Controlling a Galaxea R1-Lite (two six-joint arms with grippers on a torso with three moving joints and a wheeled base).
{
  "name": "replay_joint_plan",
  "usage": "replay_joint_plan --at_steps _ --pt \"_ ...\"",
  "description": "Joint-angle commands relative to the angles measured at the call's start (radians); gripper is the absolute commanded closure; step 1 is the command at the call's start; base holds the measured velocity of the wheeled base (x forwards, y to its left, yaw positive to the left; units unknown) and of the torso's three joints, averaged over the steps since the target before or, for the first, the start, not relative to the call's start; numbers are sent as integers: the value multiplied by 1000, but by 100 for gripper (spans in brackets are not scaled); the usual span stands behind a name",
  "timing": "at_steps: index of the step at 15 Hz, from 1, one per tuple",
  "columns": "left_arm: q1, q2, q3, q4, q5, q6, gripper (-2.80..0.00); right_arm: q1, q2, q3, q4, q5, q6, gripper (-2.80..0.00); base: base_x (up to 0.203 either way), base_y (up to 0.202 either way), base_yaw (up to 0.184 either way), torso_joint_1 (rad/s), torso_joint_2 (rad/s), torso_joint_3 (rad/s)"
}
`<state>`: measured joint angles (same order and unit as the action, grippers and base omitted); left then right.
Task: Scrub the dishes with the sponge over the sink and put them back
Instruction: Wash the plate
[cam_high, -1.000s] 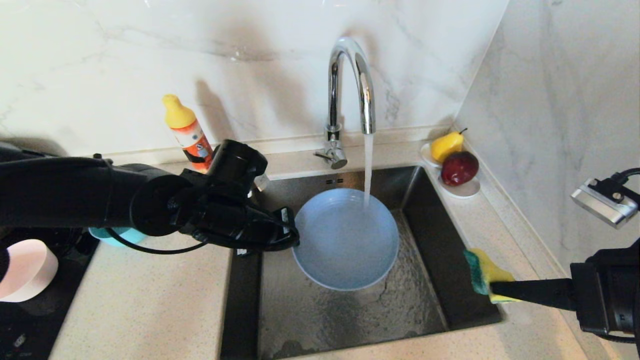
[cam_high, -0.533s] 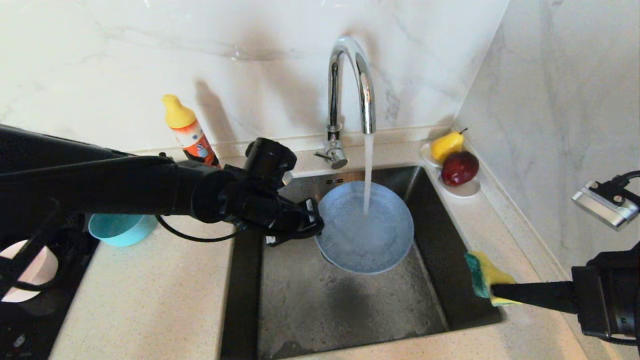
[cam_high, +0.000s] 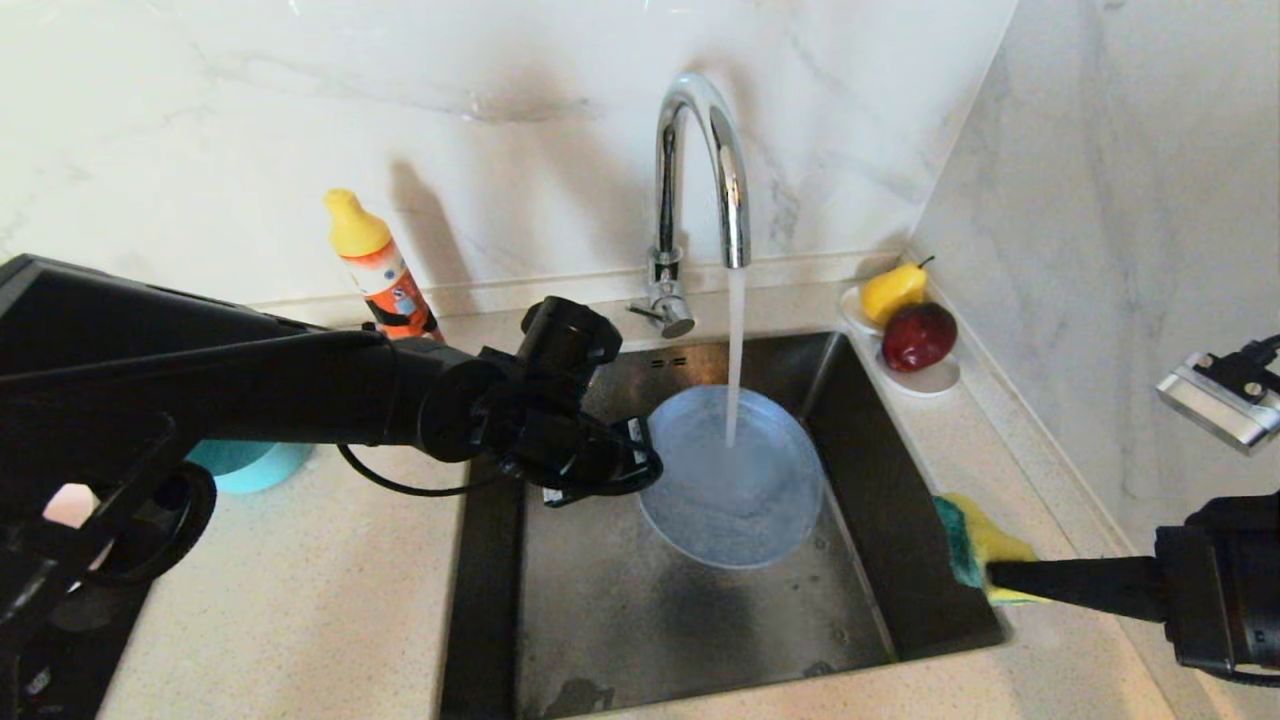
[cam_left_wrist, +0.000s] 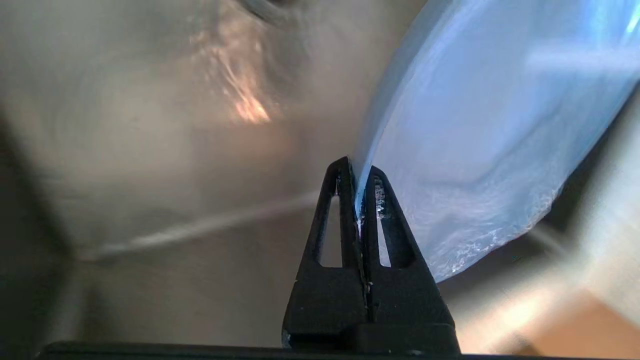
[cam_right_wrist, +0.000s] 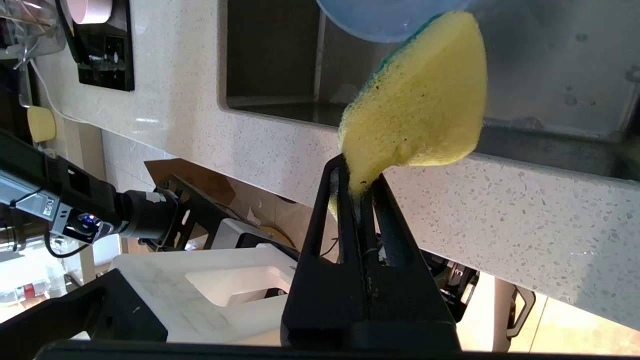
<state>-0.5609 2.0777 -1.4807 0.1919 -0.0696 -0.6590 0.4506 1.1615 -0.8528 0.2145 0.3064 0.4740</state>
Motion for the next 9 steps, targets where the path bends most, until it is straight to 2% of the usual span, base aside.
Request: replay_joint_plan --at_steps 1,5,7,9 --pt "1 -26 6 1 173 12 0 0 -4 8 2 3 3 0 0 0 0 0 0 0" --pt "14 -51 16 -11 464 151 0 5 12 -3 4 3 2 0 0 0 0 0 0 0" --pt "17 -59 17 -25 584 195 0 5 14 -14 7 3 2 0 0 0 0 0 0 0" --pt "28 -72 29 -108 666 253 0 5 20 -8 8 3 3 0 0 0 0 0 0 0"
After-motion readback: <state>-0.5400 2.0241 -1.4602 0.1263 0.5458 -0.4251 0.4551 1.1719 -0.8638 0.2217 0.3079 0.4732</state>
